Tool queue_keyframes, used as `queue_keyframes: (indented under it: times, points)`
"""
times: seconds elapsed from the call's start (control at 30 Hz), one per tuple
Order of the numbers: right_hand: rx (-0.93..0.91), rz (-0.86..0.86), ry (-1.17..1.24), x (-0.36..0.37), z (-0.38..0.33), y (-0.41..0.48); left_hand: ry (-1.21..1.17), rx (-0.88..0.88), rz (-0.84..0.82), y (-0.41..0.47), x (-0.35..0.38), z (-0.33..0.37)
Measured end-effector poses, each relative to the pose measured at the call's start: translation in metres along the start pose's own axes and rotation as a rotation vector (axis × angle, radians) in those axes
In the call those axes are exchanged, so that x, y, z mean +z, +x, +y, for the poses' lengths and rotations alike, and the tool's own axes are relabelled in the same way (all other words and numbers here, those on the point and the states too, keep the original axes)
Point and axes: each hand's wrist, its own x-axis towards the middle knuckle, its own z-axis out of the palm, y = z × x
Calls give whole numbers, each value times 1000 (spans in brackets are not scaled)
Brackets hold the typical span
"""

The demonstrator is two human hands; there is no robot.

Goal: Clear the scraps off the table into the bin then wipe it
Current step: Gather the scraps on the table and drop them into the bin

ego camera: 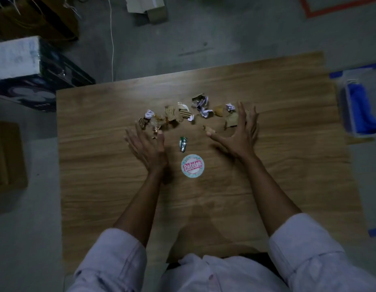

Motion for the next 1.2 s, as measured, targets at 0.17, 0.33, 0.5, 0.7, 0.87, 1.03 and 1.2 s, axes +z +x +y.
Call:
queue_keyframes:
  times: [0.17,0.33,0.5,0.7,0.87,1.03,1.2]
  points:
    - [-152,-53,-81,24,-11,17,-79,252,-199,49,19,7]
    - [-348,-71,-119,36,-28,10,-142,442,-360,44,20,33]
    - [-258,68,1,34,-41,34,-339,178,-180,3,14,20]
    - [-378,-251,-85,56,-59,67,-591,76,-317,-22,34,38]
    - [-467,-202,-97,51,-51,48,-665,61,-351,5,24,52]
    - [-443,-211,-172,57,-54,37,-647,-18,-484,31,18,40]
    - [-584,-152,-220,92,-67,43,-669,-33,-534,41,21,42]
